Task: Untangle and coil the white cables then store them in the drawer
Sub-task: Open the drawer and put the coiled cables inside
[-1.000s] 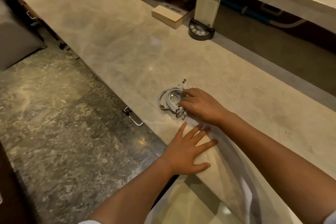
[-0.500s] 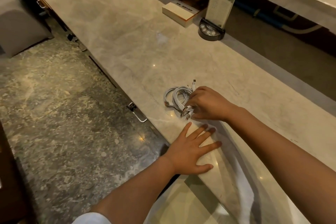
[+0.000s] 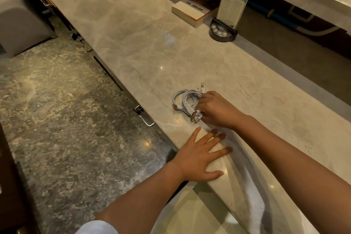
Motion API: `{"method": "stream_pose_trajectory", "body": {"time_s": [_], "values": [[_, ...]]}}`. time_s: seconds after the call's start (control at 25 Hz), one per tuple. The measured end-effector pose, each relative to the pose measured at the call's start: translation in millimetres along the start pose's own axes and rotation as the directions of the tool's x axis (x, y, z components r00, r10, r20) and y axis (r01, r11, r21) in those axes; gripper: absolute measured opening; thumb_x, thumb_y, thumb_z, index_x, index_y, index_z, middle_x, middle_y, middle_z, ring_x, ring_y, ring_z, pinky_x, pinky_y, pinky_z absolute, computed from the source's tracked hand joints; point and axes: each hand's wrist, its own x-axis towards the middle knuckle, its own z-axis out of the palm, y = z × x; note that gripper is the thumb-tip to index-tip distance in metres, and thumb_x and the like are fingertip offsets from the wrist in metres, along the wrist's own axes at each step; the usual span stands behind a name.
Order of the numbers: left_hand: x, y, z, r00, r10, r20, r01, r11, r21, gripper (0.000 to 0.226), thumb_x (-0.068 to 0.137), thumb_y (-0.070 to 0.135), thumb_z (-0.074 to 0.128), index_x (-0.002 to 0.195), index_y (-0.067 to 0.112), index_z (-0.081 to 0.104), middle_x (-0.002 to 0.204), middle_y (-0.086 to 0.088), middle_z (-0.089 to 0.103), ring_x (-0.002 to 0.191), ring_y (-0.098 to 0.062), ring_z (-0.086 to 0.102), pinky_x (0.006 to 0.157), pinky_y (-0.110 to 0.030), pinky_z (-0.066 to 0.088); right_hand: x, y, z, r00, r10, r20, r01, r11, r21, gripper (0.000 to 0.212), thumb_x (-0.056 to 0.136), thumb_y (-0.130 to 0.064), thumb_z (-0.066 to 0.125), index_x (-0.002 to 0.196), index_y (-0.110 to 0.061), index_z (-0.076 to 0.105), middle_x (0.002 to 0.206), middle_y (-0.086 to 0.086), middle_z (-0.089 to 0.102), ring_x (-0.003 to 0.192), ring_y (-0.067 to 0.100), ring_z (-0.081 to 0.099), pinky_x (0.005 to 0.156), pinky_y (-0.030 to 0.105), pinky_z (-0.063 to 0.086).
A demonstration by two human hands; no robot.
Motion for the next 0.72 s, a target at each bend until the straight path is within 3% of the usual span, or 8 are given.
{"method": "stream_pose_trajectory", "body": {"time_s": [0.24,0.32,0.48,0.6,0.72], "values": [[2,0,-2,0.999,-0.01,0.053,0.012,0.999,-0.042,0.068,0.086,0.06,0.038,0.146,0.039,0.013,0.16,-0.002,0.003,0.146,-0.019,-0.007,0.113,-0.053,-0.009,13,4,-38,0.979,0.118,-0.166,-0.082,0.975,0.207,0.007,0.07,-0.007,0.073,0.073,-0.012,0.07,0.066,0.006,0.066,0.066,0.024,0.057,0.066,0.034,0.044],[1,-1,-1,0.999,-0.001,0.035,0.003,0.999,-0.05,0.069,0.085,0.06,0.04,0.146,0.038,0.015,0.159,-0.004,0.008,0.146,-0.021,-0.004,0.114,-0.053,-0.009,31,-1,-40,0.987,0.098,-0.128,-0.079,0.986,0.144,0.004,0.07,-0.007,0.071,0.072,-0.01,0.07,0.068,0.008,0.066,0.069,0.026,0.057,0.067,0.037,0.045],[1,-2,1,1.0,0.006,0.012,-0.006,0.999,-0.047,0.07,0.085,0.06,0.043,0.146,0.037,0.018,0.158,-0.005,0.011,0.146,-0.023,0.0,0.113,-0.054,-0.007,48,-16,-16,0.99,0.054,0.131,-0.056,0.998,0.007,0.01,0.067,-0.016,0.067,0.066,-0.012,0.058,0.07,0.008,0.061,0.075,0.029,0.056,0.083,0.037,0.04],[2,-2,1,1.0,0.012,-0.002,-0.012,0.999,-0.033,0.07,0.085,0.06,0.043,0.145,0.036,0.019,0.158,-0.006,0.014,0.146,-0.024,0.003,0.114,-0.057,-0.004,45,-13,-12,0.987,0.071,0.144,-0.066,0.997,-0.04,0.014,0.069,-0.02,0.067,0.077,-0.012,0.059,0.08,0.008,0.064,0.086,0.027,0.056,0.099,0.04,0.033],[1,-2,3,1.0,0.01,-0.017,-0.011,0.999,-0.03,0.069,0.084,0.06,0.044,0.145,0.036,0.02,0.157,-0.007,0.017,0.145,-0.024,0.005,0.114,-0.058,-0.001,42,-15,-8,0.992,0.075,0.099,-0.071,0.996,-0.044,0.013,0.071,-0.019,0.067,0.078,-0.01,0.061,0.078,0.01,0.065,0.085,0.03,0.058,0.1,0.042,0.033]]}}
